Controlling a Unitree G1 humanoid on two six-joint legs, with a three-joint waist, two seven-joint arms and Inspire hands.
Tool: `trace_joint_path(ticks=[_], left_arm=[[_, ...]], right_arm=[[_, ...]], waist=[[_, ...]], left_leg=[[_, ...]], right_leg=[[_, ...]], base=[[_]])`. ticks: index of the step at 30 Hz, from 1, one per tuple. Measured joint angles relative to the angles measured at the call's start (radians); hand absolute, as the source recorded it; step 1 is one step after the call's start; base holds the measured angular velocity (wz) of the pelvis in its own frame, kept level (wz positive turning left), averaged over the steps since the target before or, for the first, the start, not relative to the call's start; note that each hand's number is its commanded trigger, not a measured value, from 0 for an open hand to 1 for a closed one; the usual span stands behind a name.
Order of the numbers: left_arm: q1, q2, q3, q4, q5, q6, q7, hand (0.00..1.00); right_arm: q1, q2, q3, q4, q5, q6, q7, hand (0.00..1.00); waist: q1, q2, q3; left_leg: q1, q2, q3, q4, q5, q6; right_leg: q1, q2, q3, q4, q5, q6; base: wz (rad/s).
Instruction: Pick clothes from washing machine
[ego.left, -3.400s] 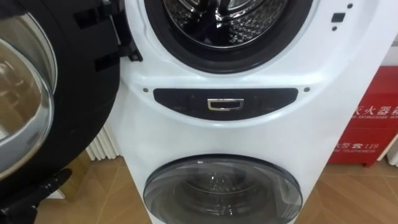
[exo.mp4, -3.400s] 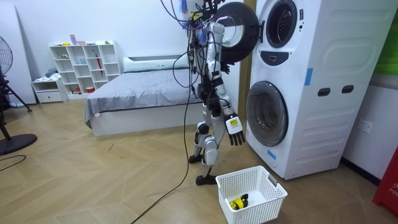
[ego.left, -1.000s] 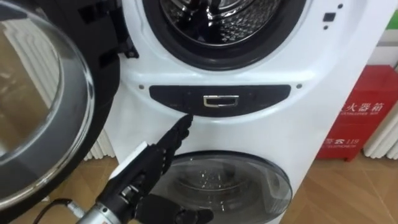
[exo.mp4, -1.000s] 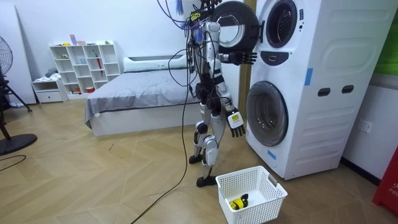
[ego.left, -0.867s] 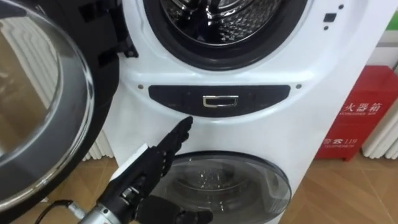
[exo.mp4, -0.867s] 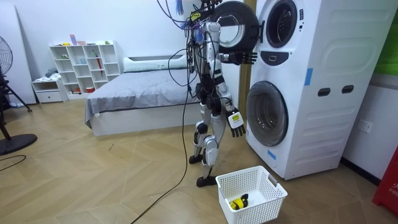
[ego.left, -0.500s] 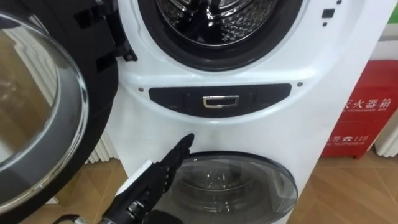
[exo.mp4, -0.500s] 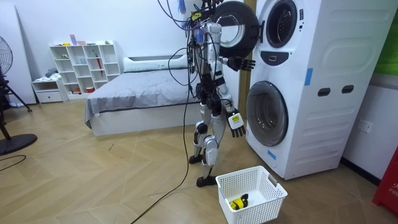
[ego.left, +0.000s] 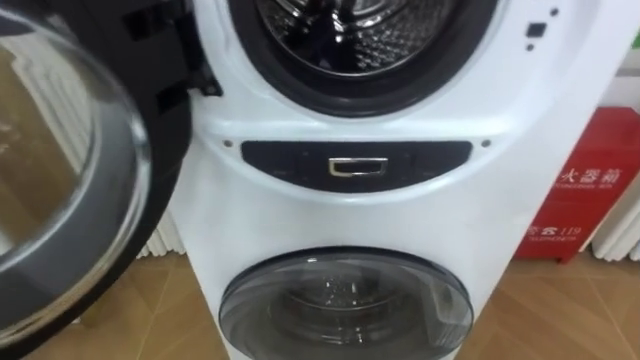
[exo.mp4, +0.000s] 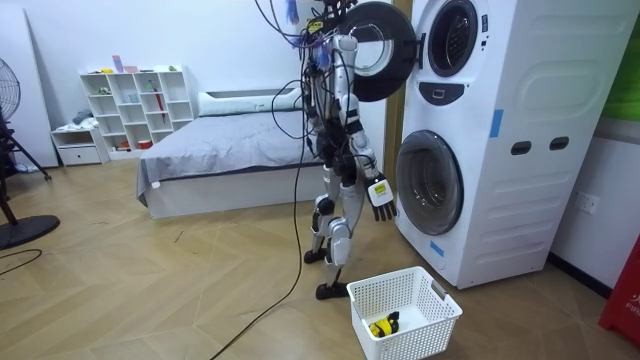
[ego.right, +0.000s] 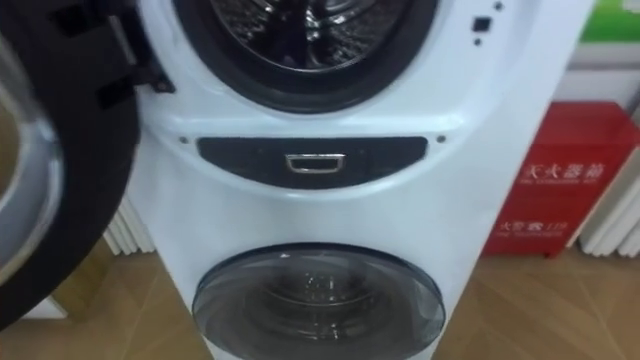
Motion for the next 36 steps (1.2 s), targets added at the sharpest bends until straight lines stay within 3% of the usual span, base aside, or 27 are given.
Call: trace_joint_path(ticks=[2, 4, 5, 7, 8, 10, 13, 15, 16, 20, 27, 29, 32, 36], left_arm=[[-0.013, 0.002, 0.063, 0.032, -0.037, 0.0, 0.03, 0.0], [-0.067, 0.007, 0.149, 0.083, -0.09, -0.001, 0.058, 0.0], [-0.077, 0.011, 0.158, 0.093, -0.112, -0.001, 0.066, 0.0], [-0.117, 0.021, 0.229, 0.102, -0.187, 0.004, 0.076, 0.0], [-0.129, 0.022, 0.252, 0.097, -0.199, 0.004, 0.08, 0.0], [-0.17, 0.039, 0.32, 0.07, -0.262, 0.002, 0.108, 0.0], [-0.222, 0.089, 0.345, 0.064, -0.374, -0.001, 0.118, 0.0], [-0.237, 0.106, 0.346, 0.035, -0.43, 0.0, 0.128, 0.0], [-0.244, 0.114, 0.354, 0.009, -0.445, 0.001, 0.135, 0.0], [-0.27, 0.127, 0.394, -0.076, -0.448, 0.004, 0.17, 0.0], [-0.29, 0.189, 0.404, -0.269, -0.547, 0.004, 0.26, 0.0], [-0.292, 0.219, 0.41, -0.301, -0.565, 0.007, 0.277, 0.0], [-0.299, 0.272, 0.443, -0.44, -0.582, 0.014, 0.325, 0.0], [-0.337, 0.351, 0.457, -0.443, -0.591, 0.015, 0.33, 0.0]], right_arm=[[-0.005, -0.001, -0.032, 0.006, -0.009, -0.002, 0.001, 0.0], [0.005, -0.013, -0.051, 0.018, -0.011, -0.001, -0.001, 0.0], [0.008, -0.018, -0.051, 0.018, -0.011, -0.001, -0.002, 0.0], [0.032, -0.032, -0.064, 0.005, -0.027, -0.001, -0.012, 0.0], [0.04, -0.034, -0.074, -0.001, -0.041, -0.001, -0.015, 0.0], [0.047, -0.043, -0.108, -0.001, -0.057, -0.001, -0.031, 0.0], [0.046, -0.047, -0.12, 0.001, -0.056, -0.001, -0.037, 0.0], [0.047, -0.045, -0.128, 0.001, -0.055, -0.001, -0.041, 0.0], [0.056, -0.044, -0.128, 0.001, -0.057, 0.0, -0.047, 0.0], [0.087, -0.044, -0.147, -0.03, -0.064, 0.001, -0.069, 0.0], [0.125, -0.044, -0.167, -0.083, -0.102, 0.004, -0.095, 0.0], [0.139, -0.044, -0.167, -0.098, -0.103, 0.009, -0.097, 0.0], [0.177, -0.044, -0.168, -0.118, -0.128, 0.027, -0.098, 0.0], [0.184, -0.041, -0.167, -0.131, -0.176, 0.047, -0.099, 0.0]], waist=[[0.004, 0.01, 0.0022], [0.021, 0.033, 0.0025], [0.024, 0.033, 0.006], [0.041, 0.068, 0.0009], [0.043, 0.069, 0.0038], [0.048, 0.084, 0.0018], [0.051, 0.091, 0.0008], [0.052, 0.088, 0.0], [0.054, 0.09, -0.0041], [0.074, 0.078, -0.0097], [0.097, 0.087, -0.0104], [0.098, 0.093, -0.0106], [0.121, 0.102, -0.0092], [0.128, 0.115, -0.0053]], left_leg=[[0.002, 0.0, -0.003, 0.002, -0.002, 0.001], [0.011, 0.001, -0.002, -0.002, -0.003, 0.0], [0.016, 0.001, -0.002, -0.003, -0.003, 0.0], [0.023, 0.001, 0.001, -0.006, -0.003, 0.0], [0.023, 0.001, 0.001, -0.006, -0.003, 0.0], [0.024, 0.001, 0.001, -0.003, -0.001, 0.0], [0.023, 0.001, 0.0, -0.002, 0.0, 0.0], [0.02, 0.0, 0.0, -0.002, 0.0, 0.0], [0.019, 0.0, 0.001, -0.002, 0.0, 0.0], [0.018, 0.002, 0.007, -0.001, 0.0, -0.001], [0.023, 0.003, 0.016, -0.013, -0.002, -0.001], [0.024, 0.003, 0.016, -0.015, -0.002, -0.002], [0.027, 0.008, 0.016, -0.011, -0.002, -0.002], [0.024, 0.008, 0.016, -0.013, -0.002, -0.002]], right_leg=[[0.006, 0.0, -0.003, 0.0, 0.002, 0.0], [0.021, 0.0, -0.004, 0.001, 0.002, 0.0], [0.022, 0.0, -0.004, 0.002, 0.002, 0.0], [0.023, 0.001, -0.002, 0.001, 0.001, 0.0], [0.023, 0.001, -0.001, 0.001, 0.001, 0.0], [0.022, 0.001, -0.001, -0.001, 0.001, 0.0], [0.022, 0.002, 0.002, -0.002, -0.001, -0.001], [0.02, 0.002, 0.002, -0.004, -0.002, 0.0], [0.018, 0.002, 0.002, -0.004, -0.002, 0.0], [0.013, 0.002, 0.001, -0.002, -0.002, 0.0], [0.013, 0.003, -0.002, 0.0, -0.002, 0.0], [0.012, 0.004, -0.001, 0.002, -0.002, 0.0], [0.008, 0.007, -0.001, 0.014, -0.002, 0.0], [0.006, 0.007, -0.001, 0.015, -0.002, 0.0]], base=[[0.02], [0.0], [-0.04], [-0.06], [0.0], [0.0], [0.0], [0.0], [0.0], [-0.05], [-0.02], [0.0], [0.0], [0.0]])
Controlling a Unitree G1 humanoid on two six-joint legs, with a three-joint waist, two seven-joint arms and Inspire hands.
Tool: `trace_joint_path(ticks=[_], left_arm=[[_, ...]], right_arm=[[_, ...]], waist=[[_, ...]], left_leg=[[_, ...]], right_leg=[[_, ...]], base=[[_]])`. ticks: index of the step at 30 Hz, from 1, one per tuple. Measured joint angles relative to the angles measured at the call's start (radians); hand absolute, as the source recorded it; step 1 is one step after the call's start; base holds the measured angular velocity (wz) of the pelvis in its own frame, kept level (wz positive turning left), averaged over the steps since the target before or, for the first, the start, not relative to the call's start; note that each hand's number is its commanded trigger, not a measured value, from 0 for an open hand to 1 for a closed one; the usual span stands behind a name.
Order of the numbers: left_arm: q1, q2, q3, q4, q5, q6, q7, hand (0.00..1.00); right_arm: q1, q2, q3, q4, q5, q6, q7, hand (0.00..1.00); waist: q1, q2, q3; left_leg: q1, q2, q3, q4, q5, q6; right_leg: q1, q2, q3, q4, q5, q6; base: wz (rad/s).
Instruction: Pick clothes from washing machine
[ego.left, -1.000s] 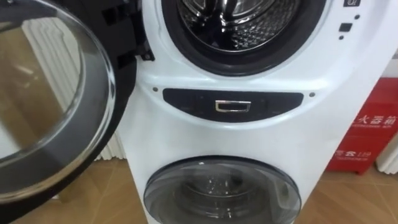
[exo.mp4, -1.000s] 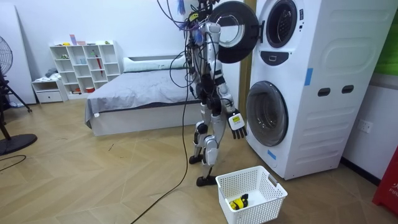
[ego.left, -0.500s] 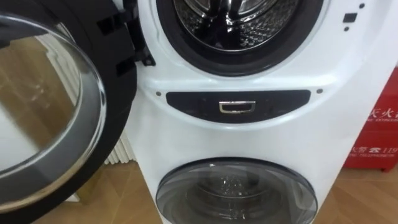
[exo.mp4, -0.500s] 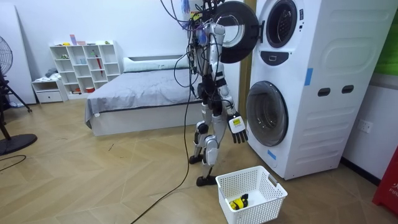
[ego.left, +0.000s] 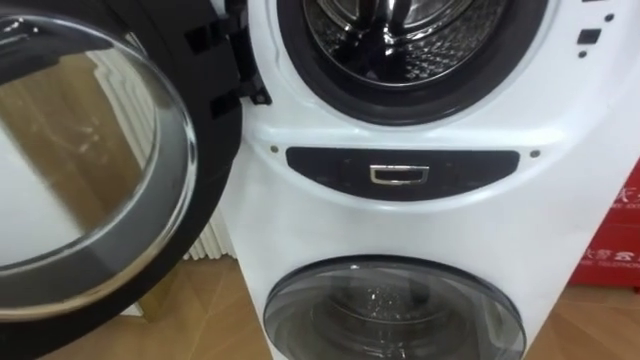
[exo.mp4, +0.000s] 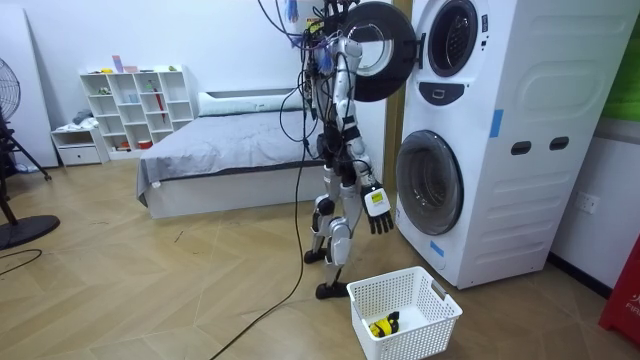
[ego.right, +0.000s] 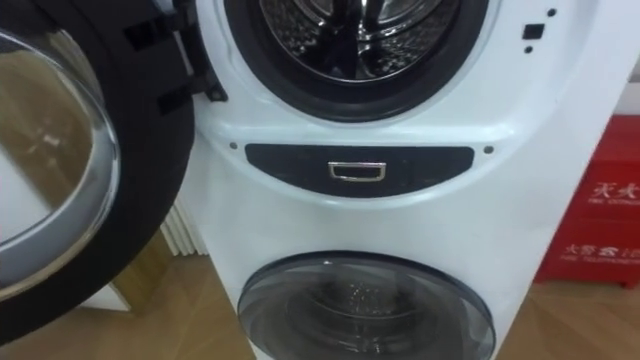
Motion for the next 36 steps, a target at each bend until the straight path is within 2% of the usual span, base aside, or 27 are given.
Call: trace_joint_path(ticks=[3, 7, 13, 18, 21, 23, 25, 26, 27, 28, 29, 31, 32, 34, 35, 36], left_arm=[[-0.007, 0.042, 0.007, 0.0, -0.018, 0.003, 0.005, 0.0], [-0.016, 0.096, 0.007, -0.001, -0.032, 0.01, 0.026, 0.0], [-0.084, 0.14, 0.009, -0.002, 0.009, 0.023, 0.092, 0.0], [-0.091, 0.142, 0.042, -0.051, 0.018, 0.024, 0.116, 0.0], [-0.091, 0.142, 0.046, -0.099, 0.042, 0.024, 0.133, 0.0], [-0.091, 0.136, 0.043, -0.159, 0.052, 0.028, 0.144, 0.0], [-0.082, 0.119, 0.039, -0.302, 0.064, 0.027, 0.147, 0.0], [-0.078, 0.113, 0.038, -0.332, 0.084, 0.027, 0.147, 0.0], [-0.073, 0.091, 0.039, -0.383, 0.127, 0.028, 0.151, 0.0], [-0.055, 0.048, 0.04, -0.447, 0.169, 0.027, 0.151, 0.0], [-0.044, 0.02, 0.041, -0.485, 0.189, 0.027, 0.152, 0.0], [0.032, -0.096, 0.042, -0.674, 0.229, 0.021, 0.152, 0.0], [0.057, -0.128, 0.042, -0.717, 0.239, 0.013, 0.147, 0.0], [0.153, -0.247, -0.004, -0.838, 0.285, -0.011, 0.112, 0.0], [0.175, -0.27, -0.025, -0.858, 0.286, -0.013, 0.096, 0.0], [0.203, -0.31, -0.081, -0.879, 0.287, -0.013, 0.068, 0.0]], right_arm=[[0.006, 0.002, 0.0, -0.017, -0.02, 0.007, -0.001, 0.0], [0.0, 0.001, 0.0, -0.032, -0.025, 0.01, 0.0, 0.0], [0.008, 0.001, -0.011, -0.036, -0.02, 0.01, 0.002, 0.0], [0.013, 0.001, -0.028, -0.035, -0.027, 0.01, 0.017, 0.0], [0.013, 0.002, -0.028, -0.036, -0.03, 0.011, 0.045, 0.0], [0.01, 0.005, -0.028, -0.039, -0.048, 0.013, 0.053, 0.0], [0.007, 0.007, -0.027, -0.031, -0.08, 0.019, 0.075, 0.0], [0.006, 0.007, -0.027, -0.031, -0.082, 0.019, 0.078, 0.0], [0.004, 0.007, -0.025, -0.029, -0.074, 0.019, 0.081, 0.0], [0.002, 0.006, -0.019, -0.018, -0.071, 0.019, 0.083, 0.0], [-0.001, 0.006, -0.011, -0.01, -0.071, 0.019, 0.084, 0.0], [-0.031, 0.007, 0.032, 0.004, -0.07, 0.034, 0.103, 0.0], [-0.044, 0.007, 0.039, 0.011, -0.069, 0.039, 0.111, 0.0], [-0.076, 0.004, 0.044, 0.031, -0.072, 0.042, 0.122, 0.0], [-0.079, 0.005, 0.044, 0.032, -0.068, 0.041, 0.122, 0.0], [-0.088, 0.009, 0.061, 0.032, -0.062, 0.04, 0.122, 0.0]], waist=[[0.009, 0.01, 0.0], [0.018, 0.011, -0.0016], [0.026, 0.001, -0.005], [0.026, -0.001, -0.0035], [0.027, -0.007, 0.0008], [0.022, -0.014, 0.0013], [0.023, -0.026, 0.0035], [0.023, -0.027, 0.0039], [0.019, -0.029, 0.005], [0.018, -0.03, 0.0061], [0.014, -0.031, 0.0066], [0.002, -0.038, 0.0108], [-0.005, -0.042, 0.0138], [-0.035, -0.046, 0.0172], [-0.04, -0.046, 0.0174], [-0.049, -0.049, 0.0169]], left_leg=[[-0.002, 0.0, 0.0, 0.0, 0.0, 0.0], [-0.003, 0.0, -0.002, 0.0, 0.0, 0.0], [-0.003, 0.0, -0.021, 0.001, 0.0, 0.0], [-0.002, 0.0, -0.024, 0.002, 0.0, 0.0], [-0.006, 0.0, -0.026, 0.006, 0.0, 0.0], [-0.021, -0.001, -0.042, 0.019, -0.001, 0.0], [-0.038, -0.002, -0.065, 0.034, 0.0, -0.001], [-0.04, -0.003, -0.073, 0.038, 0.0, -0.001], [-0.044, -0.007, -0.088, 0.044, 0.0, 0.0], [-0.045, -0.013, -0.095, 0.046, 0.003, 0.003], [-0.047, -0.017, -0.104, 0.046, 0.004, 0.005], [-0.061, -0.034, -0.125, 0.046, 0.016, 0.015], [-0.065, -0.039, -0.128, 0.047, 0.019, 0.018], [-0.074, -0.058, -0.144, 0.048, 0.037, 0.03], [-0.074, -0.059, -0.143, 0.047, 0.041, 0.031], [-0.078, -0.061, -0.142, 0.046, 0.047, 0.032]], right_leg=[[-0.006, 0.0, 0.001, 0.0, 0.0, 0.0], [-0.006, 0.0, 0.0, -0.002, 0.0, 0.0], [0.004, 0.0, -0.024, -0.002, 0.0, 0.0], [0.005, 0.0, -0.026, -0.001, 0.0, 0.0], [0.006, 0.0, -0.029, -0.001, 0.001, 0.0], [0.005, 0.0, -0.041, -0.001, 0.001, 0.001], [0.008, -0.001, -0.05, -0.001, 0.003, 0.001], [0.01, -0.001, -0.056, -0.001, 0.003, 0.002], [0.017, -0.004, -0.076, -0.001, 0.003, 0.002], [0.023, -0.01, -0.085, -0.004, 0.002, 0.004], [0.026, -0.014, -0.093, -0.005, 0.002, 0.005], [0.024, -0.031, -0.113, -0.005, -0.004, 0.013], [0.024, -0.035, -0.115, -0.005, -0.006, 0.014], [0.024, -0.048, -0.11, 0.0, -0.015, 0.029], [0.024, -0.048, -0.104, 0.0, -0.016, 0.032], [0.019, -0.048, -0.096, 0.0, -0.014, 0.032]], base=[[0.0], [0.0], [0.09], [0.01], [0.04], [0.23], [0.33], [0.3], [0.33], [0.36], [0.42], [0.38], [0.25], [0.27], [0.19], [0.05]])
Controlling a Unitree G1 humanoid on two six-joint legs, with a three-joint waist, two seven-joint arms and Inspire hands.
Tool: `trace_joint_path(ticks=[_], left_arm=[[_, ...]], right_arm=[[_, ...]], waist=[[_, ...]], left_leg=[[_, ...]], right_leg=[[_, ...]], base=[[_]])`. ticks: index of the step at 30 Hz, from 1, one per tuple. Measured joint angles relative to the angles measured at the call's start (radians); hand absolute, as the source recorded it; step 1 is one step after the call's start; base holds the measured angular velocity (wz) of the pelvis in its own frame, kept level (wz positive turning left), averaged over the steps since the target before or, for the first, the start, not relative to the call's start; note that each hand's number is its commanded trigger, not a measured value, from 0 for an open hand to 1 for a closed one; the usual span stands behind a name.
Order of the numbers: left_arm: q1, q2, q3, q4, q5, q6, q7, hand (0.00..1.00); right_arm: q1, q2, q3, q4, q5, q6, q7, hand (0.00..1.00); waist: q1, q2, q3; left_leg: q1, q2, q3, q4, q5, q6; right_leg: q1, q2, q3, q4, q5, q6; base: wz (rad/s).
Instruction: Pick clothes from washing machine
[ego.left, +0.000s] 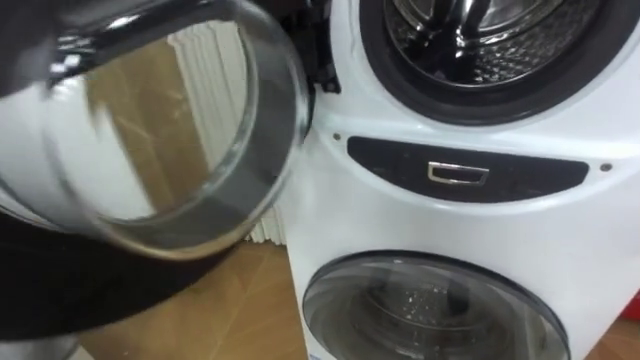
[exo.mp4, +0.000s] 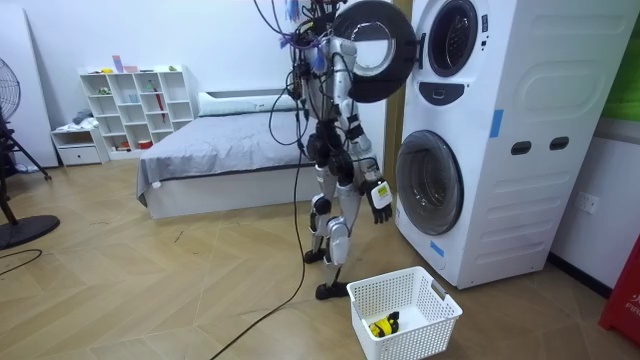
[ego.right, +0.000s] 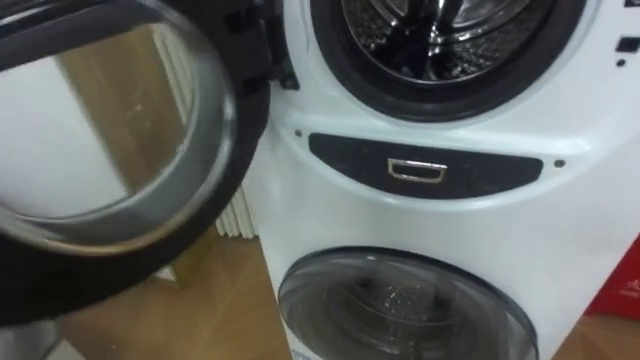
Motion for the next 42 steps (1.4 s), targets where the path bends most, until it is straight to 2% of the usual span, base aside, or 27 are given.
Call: trace_joint_path(ticks=[1, 2, 3, 4, 6, 8, 10, 14, 16, 18, 24, 26, 32, 37, 42], left_arm=[[0.011, -0.024, -0.073, -0.007, 0.0, 0.001, -0.027, 0.0], [0.015, -0.034, -0.149, -0.003, -0.004, 0.004, -0.073, 0.0], [0.026, -0.033, -0.191, -0.004, 0.002, 0.004, -0.11, 0.0], [0.027, -0.035, -0.278, 0.001, 0.009, 0.01, -0.141, 0.0], [0.027, -0.044, -0.354, 0.027, -0.004, 0.01, -0.192, 0.0], [0.027, -0.043, -0.388, 0.059, -0.033, 0.01, -0.242, 0.0], [0.027, -0.044, -0.435, 0.066, -0.063, 0.016, -0.3, 0.0], [0.028, -0.048, -0.476, 0.085, -0.079, 0.022, -0.374, 0.0], [0.028, -0.054, -0.524, 0.108, -0.091, 0.031, -0.409, 0.0], [0.028, -0.059, -0.55, 0.131, -0.101, 0.036, -0.435, 0.0], [0.033, -0.066, -0.58, 0.248, -0.098, 0.049, -0.456, 0.0], [0.043, -0.07, -0.582, 0.258, -0.096, 0.058, -0.457, 0.0], [0.047, -0.072, -0.583, 0.266, -0.098, 0.058, -0.464, 0.0], [0.054, -0.073, -0.59, 0.355, -0.097, 0.058, -0.482, 0.0], [0.064, -0.075, -0.606, 0.375, -0.086, 0.056, -0.488, 0.0]], right_arm=[[-0.019, 0.002, 0.02, 0.0, 0.002, 0.0, 0.0, 0.0], [-0.033, 0.005, 0.025, 0.0, 0.0, 0.0, 0.001, 0.0], [-0.043, 0.009, 0.026, 0.0, -0.002, -0.001, 0.0, 0.0], [-0.054, 0.012, 0.035, 0.0, -0.003, -0.001, -0.005, 0.0], [-0.061, 0.02, 0.057, -0.005, 0.0, -0.001, -0.018, 0.0], [-0.058, 0.031, 0.06, -0.004, 0.014, -0.001, -0.033, 0.0], [-0.049, 0.032, 0.06, -0.004, 0.039, -0.001, -0.047, 0.0], [-0.041, 0.035, 0.069, -0.004, 0.08, -0.001, -0.058, 0.0], [-0.042, 0.036, 0.094, -0.004, 0.153, -0.001, -0.058, 0.0], [-0.047, 0.04, 0.098, -0.003, 0.191, -0.001, -0.057, 0.0], [-0.082, 0.068, 0.102, -0.003, 0.197, -0.004, -0.084, 0.0], [-0.082, 0.069, 0.11, -0.003, 0.197, -0.009, -0.088, 0.0], [-0.082, 0.069, 0.12, -0.003, 0.2, -0.014, -0.088, 0.0], [-0.08, 0.069, 0.13, -0.004, 0.216, -0.024, -0.086, 0.0], [-0.082, 0.069, 0.137, -0.002, 0.229, -0.025, -0.076, 0.0]], waist=[[-0.014, -0.005, -0.0019], [-0.035, -0.011, -0.0027], [-0.046, -0.012, -0.0028], [-0.059, -0.025, -0.003], [-0.08, -0.026, -0.0034], [-0.095, -0.035, -0.0031], [-0.102, -0.04, -0.0045], [-0.119, -0.043, -0.0079], [-0.122, -0.046, -0.0117], [-0.122, -0.046, -0.0128], [-0.122, -0.056, -0.0067], [-0.121, -0.058, -0.0055], [-0.119, -0.054, -0.0076], [-0.12, -0.056, -0.0065], [-0.122, -0.057, -0.0059]], left_leg=[[-0.014, -0.001, 0.001, 0.0, 0.007, -0.002], [-0.032, 0.0, 0.004, -0.002, 0.017, -0.001], [-0.037, 0.0, 0.007, -0.004, 0.022, -0.001], [-0.045, -0.001, 0.01, -0.009, 0.028, 0.0], [-0.048, 0.002, 0.027, -0.012, 0.031, 0.0], [-0.042, 0.008, 0.046, -0.016, 0.03, 0.0], [-0.028, 0.013, 0.072, -0.028, 0.032, 0.004], [-0.012, 0.02, 0.091, -0.047, 0.03, -0.001], [-0.008, 0.025, 0.093, -0.05, 0.026, -0.006], [-0.007, 0.029, 0.094, -0.05, 0.024, -0.01], [0.002, 0.04, 0.1, -0.051, 0.013, -0.021], [0.008, 0.041, 0.101, -0.051, 0.007, -0.022], [0.018, 0.042, 0.103, -0.052, 0.003, -0.023], [0.03, 0.043, 0.11, -0.062, 0.002, -0.025], [0.031, 0.043, 0.115, -0.064, 0.002, -0.025]], right_leg=[[-0.016, 0.001, 0.007, 0.001, 0.006, -0.001], [-0.036, 0.002, 0.012, 0.002, 0.014, -0.005], [-0.045, 0.002, 0.016, 0.002, 0.021, -0.007], [-0.058, 0.002, 0.024, 0.001, 0.032, -0.003], [-0.073, 0.004, 0.04, 0.006, 0.039, -0.003], [-0.077, 0.007, 0.054, 0.003, 0.045, -0.005], [-0.085, 0.016, 0.095, 0.001, 0.055, -0.015], [-0.085, 0.021, 0.101, 0.001, 0.054, -0.022], [-0.084, 0.026, 0.101, 0.001, 0.05, -0.028], [-0.084, 0.03, 0.101, 0.0, 0.047, -0.031], [-0.077, 0.041, 0.102, -0.002, 0.039, -0.037], [-0.07, 0.042, 0.103, -0.004, 0.036, -0.039], [-0.064, 0.043, 0.103, -0.001, 0.028, -0.04], [-0.06, 0.043, 0.105, 0.0, 0.022, -0.041], [-0.061, 0.043, 0.107, -0.002, 0.021, -0.04]], base=[[0.0], [-0.08], [-0.18], [-0.2], [-0.33], [-0.36], [-0.34], [-0.17], [-0.04], [-0.02], [-0.03], [0.0], [-0.01], [-0.02], [-0.01]])
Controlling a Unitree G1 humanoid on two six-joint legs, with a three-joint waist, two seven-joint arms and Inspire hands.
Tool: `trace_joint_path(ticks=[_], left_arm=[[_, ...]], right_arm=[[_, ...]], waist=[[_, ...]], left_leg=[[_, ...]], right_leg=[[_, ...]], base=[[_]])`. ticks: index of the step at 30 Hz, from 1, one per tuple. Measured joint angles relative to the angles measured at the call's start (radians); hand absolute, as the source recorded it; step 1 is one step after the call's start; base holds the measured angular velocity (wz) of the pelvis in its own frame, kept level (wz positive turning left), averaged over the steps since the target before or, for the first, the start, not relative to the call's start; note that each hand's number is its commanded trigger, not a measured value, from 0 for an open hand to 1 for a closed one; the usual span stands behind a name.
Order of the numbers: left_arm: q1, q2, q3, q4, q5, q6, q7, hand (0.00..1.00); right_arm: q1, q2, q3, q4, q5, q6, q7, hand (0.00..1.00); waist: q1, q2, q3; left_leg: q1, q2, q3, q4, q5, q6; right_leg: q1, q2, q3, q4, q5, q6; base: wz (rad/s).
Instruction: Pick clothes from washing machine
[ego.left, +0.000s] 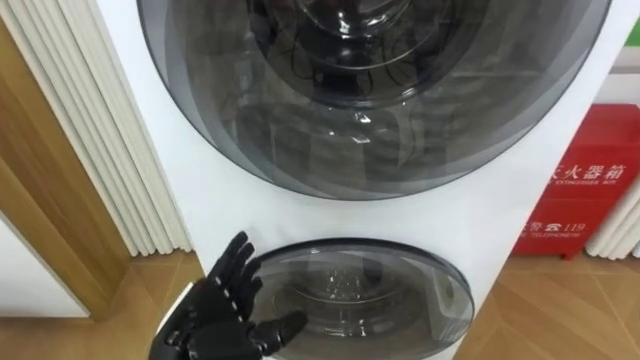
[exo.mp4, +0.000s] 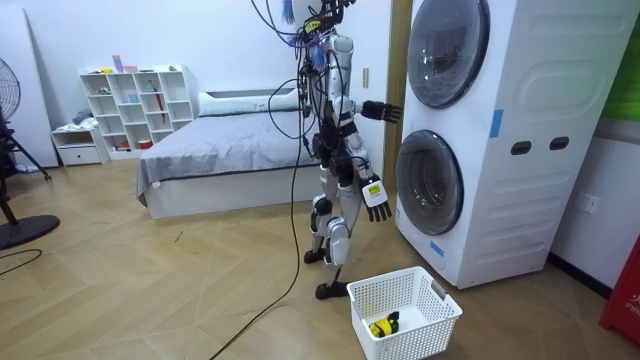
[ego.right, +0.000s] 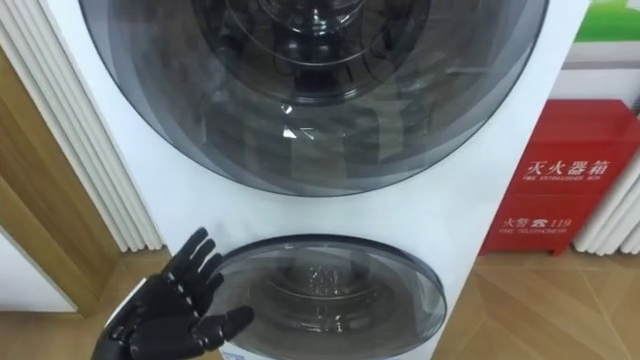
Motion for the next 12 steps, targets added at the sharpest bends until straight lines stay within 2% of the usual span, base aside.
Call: trace_joint_path(ticks=[6, 8, 10, 12], left_arm=[[0.0, 0.0, -0.047, 0.104, 0.026, -0.002, 0.004, 0.0], [-0.001, 0.0, -0.055, 0.154, 0.045, -0.021, 0.01, 0.0], [-0.003, -0.003, -0.058, 0.248, 0.128, -0.05, 0.025, 0.0], [-0.002, -0.003, -0.059, 0.341, 0.191, -0.065, 0.054, 0.0]], right_arm=[[-0.001, 0.0, 0.023, -0.001, -0.002, -0.023, -0.003, 0.0], [-0.001, 0.0, 0.036, -0.001, -0.002, -0.032, -0.004, 0.0], [-0.001, 0.001, 0.042, 0.002, -0.004, -0.049, -0.006, 0.0], [0.0, 0.001, 0.042, 0.003, -0.004, -0.054, -0.006, 0.0]], waist=[[-0.001, -0.006, 0.0041], [-0.001, -0.014, 0.0079], [0.0, -0.017, 0.009], [0.002, -0.018, 0.0089]], left_leg=[[-0.002, 0.001, 0.008, 0.0, -0.001, -0.001], [0.0, 0.002, 0.015, 0.0, -0.001, -0.001], [0.003, 0.003, 0.027, 0.0, -0.002, -0.003], [0.007, 0.007, 0.036, 0.0, -0.009, -0.004]], right_leg=[[-0.008, 0.003, 0.019, 0.0, -0.002, -0.001], [-0.008, 0.004, 0.023, 0.0, -0.003, -0.001], [-0.009, 0.005, 0.029, 0.0, -0.003, -0.001], [-0.008, 0.008, 0.036, 0.0, -0.003, -0.002]], base=[[-0.06], [-0.07], [-0.07], [-0.11]])
